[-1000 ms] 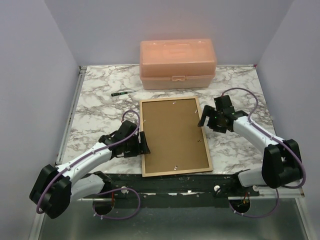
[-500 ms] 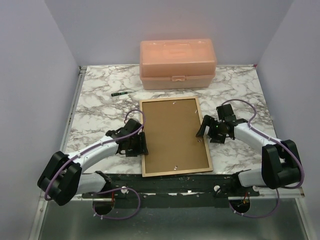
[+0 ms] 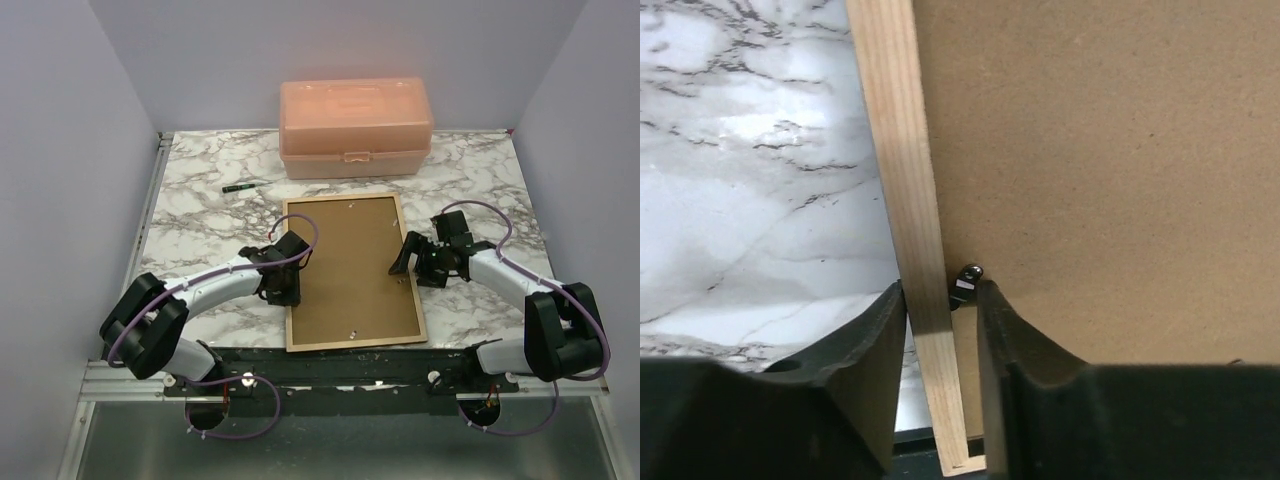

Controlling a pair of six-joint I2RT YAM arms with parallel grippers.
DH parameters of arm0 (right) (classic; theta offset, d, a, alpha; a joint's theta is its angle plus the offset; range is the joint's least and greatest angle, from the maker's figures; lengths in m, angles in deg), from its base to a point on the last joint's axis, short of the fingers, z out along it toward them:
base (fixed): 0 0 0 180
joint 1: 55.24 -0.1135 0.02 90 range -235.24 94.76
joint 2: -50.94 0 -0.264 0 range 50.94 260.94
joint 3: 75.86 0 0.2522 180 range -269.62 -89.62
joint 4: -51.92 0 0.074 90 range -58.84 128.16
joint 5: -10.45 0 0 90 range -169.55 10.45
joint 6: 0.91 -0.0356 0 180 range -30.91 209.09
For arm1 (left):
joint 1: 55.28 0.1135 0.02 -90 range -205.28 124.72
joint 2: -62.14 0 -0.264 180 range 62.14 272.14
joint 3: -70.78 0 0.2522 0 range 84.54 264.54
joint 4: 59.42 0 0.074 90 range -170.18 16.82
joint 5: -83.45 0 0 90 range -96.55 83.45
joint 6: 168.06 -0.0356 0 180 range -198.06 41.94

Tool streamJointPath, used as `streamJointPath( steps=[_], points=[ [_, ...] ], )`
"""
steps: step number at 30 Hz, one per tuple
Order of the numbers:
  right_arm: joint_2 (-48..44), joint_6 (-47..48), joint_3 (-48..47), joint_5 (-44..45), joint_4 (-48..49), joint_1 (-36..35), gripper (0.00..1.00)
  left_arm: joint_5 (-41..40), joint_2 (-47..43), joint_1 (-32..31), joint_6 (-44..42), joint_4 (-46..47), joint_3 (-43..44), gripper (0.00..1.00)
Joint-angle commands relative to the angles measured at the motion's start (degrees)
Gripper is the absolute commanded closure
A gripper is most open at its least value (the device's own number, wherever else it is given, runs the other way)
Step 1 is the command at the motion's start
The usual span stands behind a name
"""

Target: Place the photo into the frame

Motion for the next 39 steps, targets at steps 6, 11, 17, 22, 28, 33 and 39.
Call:
streamJointPath(
  steps=[6,11,17,22,28,33,39],
  points=[
    [0.3,-0.3,2.59,-0.92,-2.97,-0.22,0.1,-7.99,4.77,-1.84,0.97,-1.76,0.48,0.97],
    [0.3,-0.3,2.58,-1.23,-3.35,-0.21,0.1,-7.58,4.76,-1.87,0.58,-0.79,0.05,1.0],
    [0.86,-0.19,2.41,-2.03,-3.76,-0.26,0.11,-7.29,1.3,-1.89,-0.02,0.04,-0.68,1.0],
    [0.55,-0.16,1.92,-2.23,-4.48,-0.32,0.11,-8.81,0.03,-1.97,-0.3,-2.5,0.83,1.0],
    [0.38,-0.27,1.76,-2.92,-4.84,-0.39,0.11,-7.65,-4.0,-1.88,0.11,-5.01,2.3,0.28],
    [0.92,-0.75,1.78,-3.61,-4.32,-1.31,0.11,-6.72,-8.79,-1.4,0.7,-7.45,2.31,0.25],
    [3.37,-3.74,1.06,-2.78,-2.33,-6.67,0.12,-6.56,-16.28,-0.69,1.04,-10.21,1.18,0.23]
  ],
)
